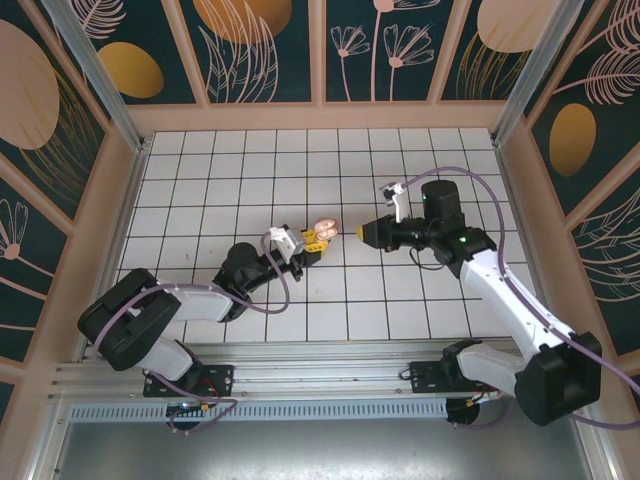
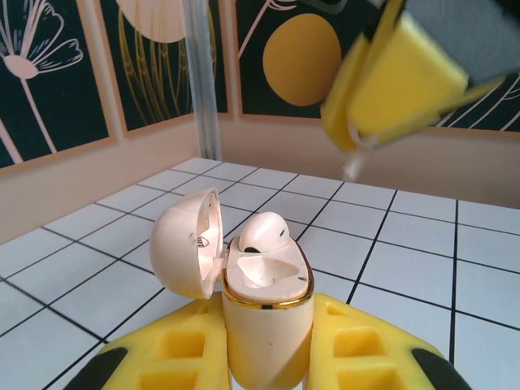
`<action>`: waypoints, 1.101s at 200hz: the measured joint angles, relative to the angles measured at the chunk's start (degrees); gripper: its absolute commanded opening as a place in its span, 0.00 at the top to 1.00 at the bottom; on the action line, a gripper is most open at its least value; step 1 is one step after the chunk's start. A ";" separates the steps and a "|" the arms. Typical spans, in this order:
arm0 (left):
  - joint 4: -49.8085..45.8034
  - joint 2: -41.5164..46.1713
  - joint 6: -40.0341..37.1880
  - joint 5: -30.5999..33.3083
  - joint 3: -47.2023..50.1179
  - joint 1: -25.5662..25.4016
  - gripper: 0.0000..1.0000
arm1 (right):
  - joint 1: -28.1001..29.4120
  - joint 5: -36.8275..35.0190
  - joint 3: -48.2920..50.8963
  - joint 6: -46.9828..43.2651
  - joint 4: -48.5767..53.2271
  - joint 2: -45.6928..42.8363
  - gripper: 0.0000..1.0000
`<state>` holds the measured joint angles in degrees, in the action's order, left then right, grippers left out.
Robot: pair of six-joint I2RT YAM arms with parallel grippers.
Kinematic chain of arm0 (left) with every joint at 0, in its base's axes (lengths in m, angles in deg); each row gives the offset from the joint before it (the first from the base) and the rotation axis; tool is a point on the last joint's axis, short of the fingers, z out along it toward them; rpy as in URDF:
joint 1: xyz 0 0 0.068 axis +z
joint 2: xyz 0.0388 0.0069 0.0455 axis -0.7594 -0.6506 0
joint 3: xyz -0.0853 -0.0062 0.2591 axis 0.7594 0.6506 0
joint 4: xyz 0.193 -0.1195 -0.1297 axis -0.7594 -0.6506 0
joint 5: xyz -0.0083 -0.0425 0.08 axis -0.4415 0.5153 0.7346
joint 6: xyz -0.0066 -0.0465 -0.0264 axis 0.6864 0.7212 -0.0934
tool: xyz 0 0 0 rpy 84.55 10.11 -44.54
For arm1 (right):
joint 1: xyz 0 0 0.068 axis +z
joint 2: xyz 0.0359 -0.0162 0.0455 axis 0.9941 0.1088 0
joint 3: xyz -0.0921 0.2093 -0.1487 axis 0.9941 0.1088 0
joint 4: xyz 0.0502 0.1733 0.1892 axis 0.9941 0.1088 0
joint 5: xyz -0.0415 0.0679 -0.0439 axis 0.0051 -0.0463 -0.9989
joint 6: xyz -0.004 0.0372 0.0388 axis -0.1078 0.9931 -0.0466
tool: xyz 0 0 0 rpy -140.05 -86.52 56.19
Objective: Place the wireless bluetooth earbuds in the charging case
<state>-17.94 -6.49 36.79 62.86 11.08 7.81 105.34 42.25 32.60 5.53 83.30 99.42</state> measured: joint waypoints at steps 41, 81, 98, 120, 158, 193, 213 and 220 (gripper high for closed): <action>-5.27 4.55 -0.90 3.08 1.42 0.00 0.90 | -1.49 -1.81 -1.27 -0.72 11.32 9.01 0.75; -8.85 6.58 -1.77 4.31 2.47 0.00 0.90 | -2.01 -6.40 -3.72 -0.35 17.97 20.87 0.75; -9.94 7.08 -1.95 4.55 2.64 0.00 0.90 | -2.01 -7.96 -4.33 0.17 19.52 25.55 0.75; -10.67 8.04 -2.08 4.81 3.02 0.02 0.90 | -2.01 -10.08 -5.25 1.14 20.79 29.97 0.74; -11.13 8.50 -2.16 4.79 3.10 0.02 0.90 | -1.81 -13.46 -8.74 2.10 21.77 35.17 0.74; -11.37 8.52 -2.16 4.81 3.10 0.00 0.90 | -0.81 -15.93 -10.86 2.86 22.67 39.32 0.72; -11.56 8.55 -2.16 4.96 3.10 0.02 0.90 | -0.37 -16.94 -11.91 3.30 23.67 39.95 0.70; -11.58 8.55 -2.16 4.98 3.10 0.02 0.90 | -0.13 -17.33 -12.04 3.41 23.78 39.98 0.68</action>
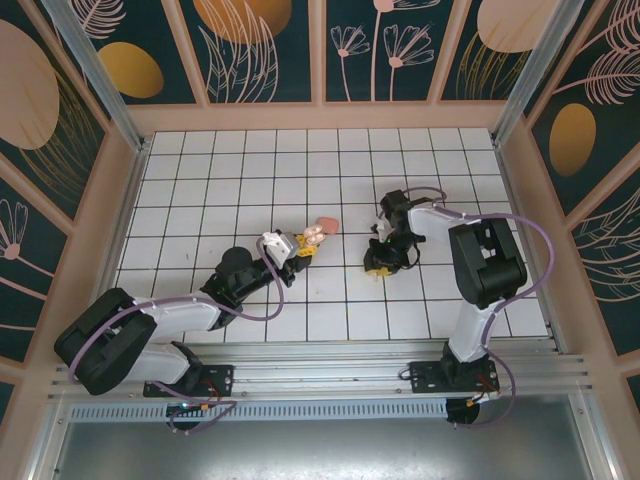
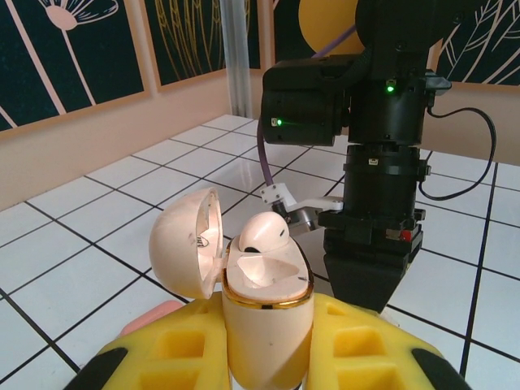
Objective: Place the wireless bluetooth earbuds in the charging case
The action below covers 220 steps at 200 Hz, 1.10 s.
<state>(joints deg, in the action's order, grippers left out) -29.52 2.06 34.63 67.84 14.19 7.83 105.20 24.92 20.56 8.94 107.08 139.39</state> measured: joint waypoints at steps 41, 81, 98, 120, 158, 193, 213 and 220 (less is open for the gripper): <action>-0.90 0.42 -0.22 0.04 0.00 0.00 0.90 | 1.40 -1.95 -1.68 1.42 1.31 0.46 0.58; -1.62 1.62 -0.44 0.70 0.02 -0.02 0.90 | 3.48 -9.16 -5.81 3.13 4.44 0.07 0.58; -1.62 1.77 -0.48 1.03 0.02 0.00 0.90 | 5.18 -12.72 -7.28 4.61 6.45 -1.14 0.58; -1.64 1.77 -0.52 1.27 0.02 0.00 0.90 | 7.61 -16.33 -8.59 6.99 9.09 -2.64 0.58; -1.64 1.77 -0.66 1.27 0.00 0.00 0.90 | 11.19 -20.61 -9.62 10.14 12.22 -2.67 0.58; -1.64 1.88 -0.66 1.27 0.04 -0.02 0.90 | 12.52 -22.47 -10.08 11.34 12.90 -0.42 0.60; -1.77 2.27 -0.66 1.29 0.22 -0.02 0.90 | 12.52 -22.60 -10.08 11.72 12.85 1.22 0.60; -1.95 2.36 -0.66 1.27 0.24 0.00 0.90 | 12.52 -22.60 -10.08 11.74 12.83 1.68 0.60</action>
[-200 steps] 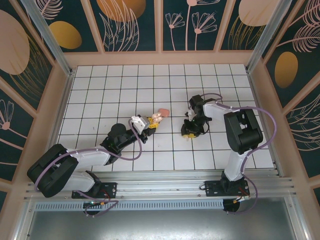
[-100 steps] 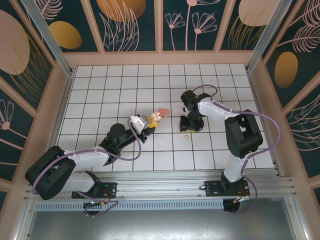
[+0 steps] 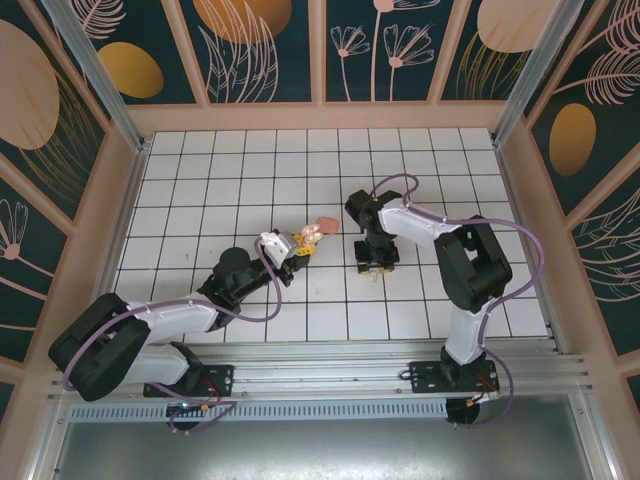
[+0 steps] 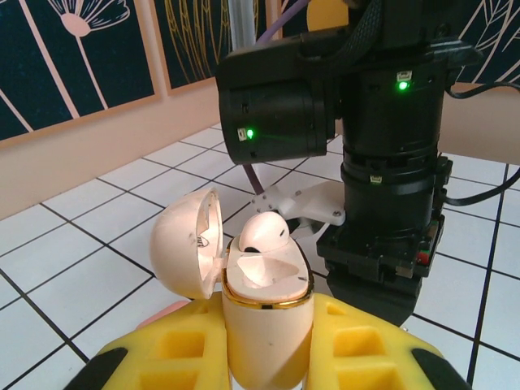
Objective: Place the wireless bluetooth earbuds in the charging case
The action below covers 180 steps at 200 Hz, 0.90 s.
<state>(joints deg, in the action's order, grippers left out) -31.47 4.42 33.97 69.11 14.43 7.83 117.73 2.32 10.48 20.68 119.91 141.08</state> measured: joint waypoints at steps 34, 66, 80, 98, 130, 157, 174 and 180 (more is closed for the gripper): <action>-0.57 0.28 -0.02 0.00 0.00 0.00 0.90 | 0.00 0.00 0.00 -0.02 -0.52 1.29 0.62; -0.72 0.28 -0.02 0.00 0.00 0.00 0.90 | 0.00 0.00 0.00 -0.02 -1.18 2.36 0.64; -0.72 0.28 -0.02 0.00 0.00 -0.02 0.90 | 0.00 -0.02 0.04 -0.02 -1.49 2.73 0.66; -0.72 0.28 -0.02 0.00 0.00 -0.02 0.90 | 0.00 -0.24 0.22 -0.02 -2.01 2.95 0.68; -0.74 0.28 -0.02 0.00 0.00 -0.02 0.90 | 0.00 -0.92 0.26 -0.04 -2.58 3.02 0.70; -0.83 0.33 -0.02 0.00 0.00 -0.02 0.90 | 0.00 -1.09 0.59 -0.07 -3.43 3.02 0.70; -0.98 0.35 -0.04 0.00 0.00 -0.02 0.90 | 0.00 -1.09 0.68 -0.07 -3.63 3.04 0.71; -1.03 0.37 -0.04 0.00 0.00 -0.02 0.90 | 0.00 -1.07 0.72 -0.09 -3.69 3.04 0.72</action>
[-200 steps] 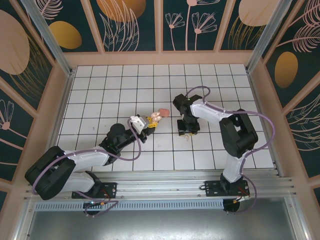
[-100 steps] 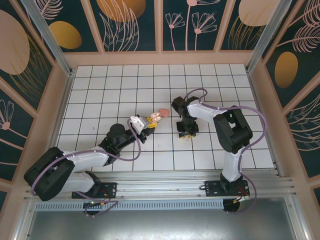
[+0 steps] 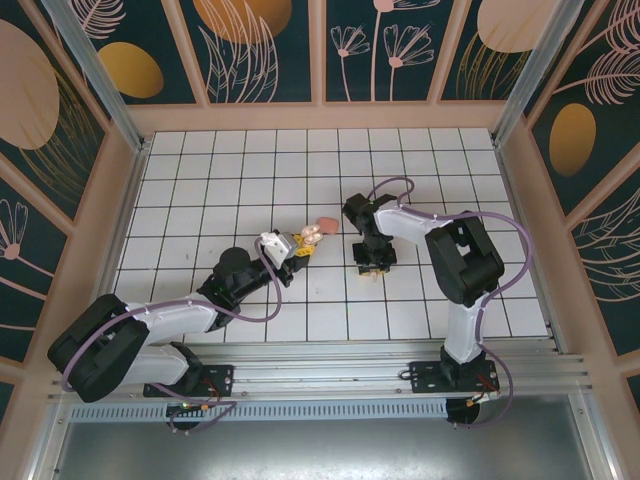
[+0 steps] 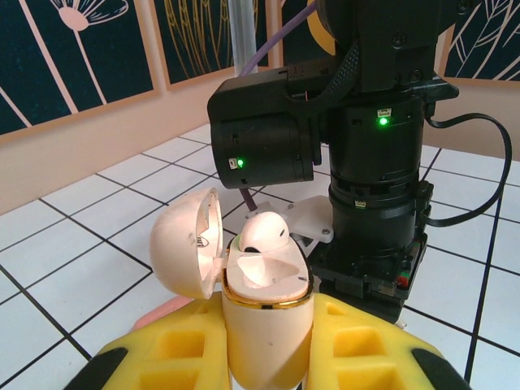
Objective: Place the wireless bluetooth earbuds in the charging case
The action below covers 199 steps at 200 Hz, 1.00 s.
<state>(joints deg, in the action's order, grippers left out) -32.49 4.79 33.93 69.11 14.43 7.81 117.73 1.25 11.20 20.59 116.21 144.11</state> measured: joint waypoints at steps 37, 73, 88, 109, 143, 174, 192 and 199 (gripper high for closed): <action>-0.13 0.00 -0.04 -0.02 0.00 0.02 0.90 | 0.00 0.20 0.24 -0.26 -0.48 -0.04 0.75; -0.04 -0.20 -0.42 -0.35 0.00 0.00 0.90 | -0.02 0.04 2.91 -0.39 -3.30 -2.60 0.77; 0.44 -1.29 -0.42 -1.01 -0.02 0.02 0.90 | -0.02 0.15 5.03 -0.39 -5.55 -5.42 0.77; 1.42 -4.02 -0.37 -2.21 -0.04 0.00 0.91 | -0.02 0.70 8.66 -0.42 -10.38 -12.44 0.78; 3.61 -8.41 0.02 -4.50 -0.55 0.02 0.91 | -1.40 4.37 14.95 -1.92 -20.90 -27.78 0.78; 6.12 -11.32 0.31 -7.76 -2.78 0.02 0.91 | -2.27 10.67 20.39 -5.84 -30.97 -39.65 0.78; 7.72 -12.44 0.33 -10.38 -3.93 0.02 0.91 | -2.27 14.80 21.92 -9.14 -34.64 -43.78 0.78; 8.22 -12.87 0.33 -11.47 -4.37 0.02 0.90 | -2.27 16.39 22.01 -10.47 -35.74 -44.83 0.78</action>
<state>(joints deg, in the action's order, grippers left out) -24.28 -8.08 34.26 57.64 10.06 7.83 115.46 17.64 33.21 10.12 80.48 99.28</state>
